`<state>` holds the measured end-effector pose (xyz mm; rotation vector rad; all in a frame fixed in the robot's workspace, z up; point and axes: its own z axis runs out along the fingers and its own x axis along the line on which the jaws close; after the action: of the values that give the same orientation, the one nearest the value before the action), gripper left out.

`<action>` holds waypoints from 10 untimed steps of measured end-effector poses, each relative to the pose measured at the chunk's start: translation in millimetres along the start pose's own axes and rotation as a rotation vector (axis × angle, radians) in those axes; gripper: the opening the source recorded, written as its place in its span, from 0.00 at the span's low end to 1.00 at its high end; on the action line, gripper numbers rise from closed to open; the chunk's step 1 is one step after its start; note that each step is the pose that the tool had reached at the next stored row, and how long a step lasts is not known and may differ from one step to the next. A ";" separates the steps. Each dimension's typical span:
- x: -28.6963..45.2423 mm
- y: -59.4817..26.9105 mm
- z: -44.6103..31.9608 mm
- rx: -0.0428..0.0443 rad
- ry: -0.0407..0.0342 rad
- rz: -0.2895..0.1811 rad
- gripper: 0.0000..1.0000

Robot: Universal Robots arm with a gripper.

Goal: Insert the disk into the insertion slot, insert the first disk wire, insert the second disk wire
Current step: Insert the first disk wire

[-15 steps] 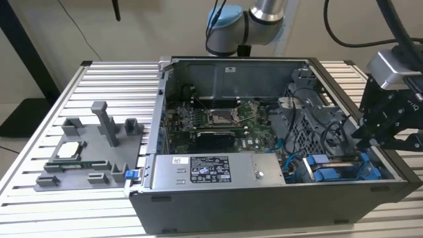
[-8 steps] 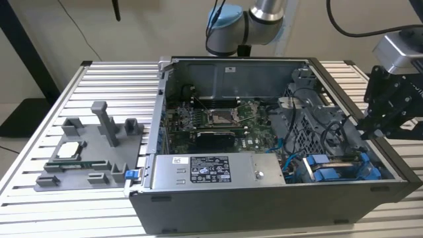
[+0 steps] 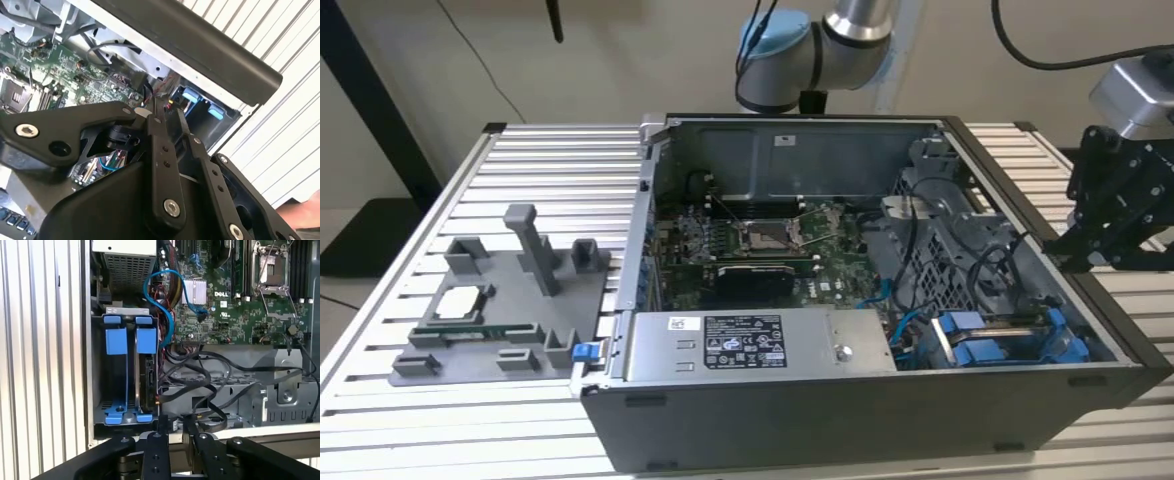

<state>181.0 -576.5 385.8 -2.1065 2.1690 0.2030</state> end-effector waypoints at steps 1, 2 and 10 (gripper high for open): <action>-2.1 -1.8 0.4 0.0000 0.0000 0.000 1.00; -4.3 -3.1 0.7 -0.0001 -0.0001 0.000 1.00; -20.6 -8.5 3.4 -0.0030 -0.0012 0.001 1.00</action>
<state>190.1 -555.9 385.9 -2.1068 2.1700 0.2076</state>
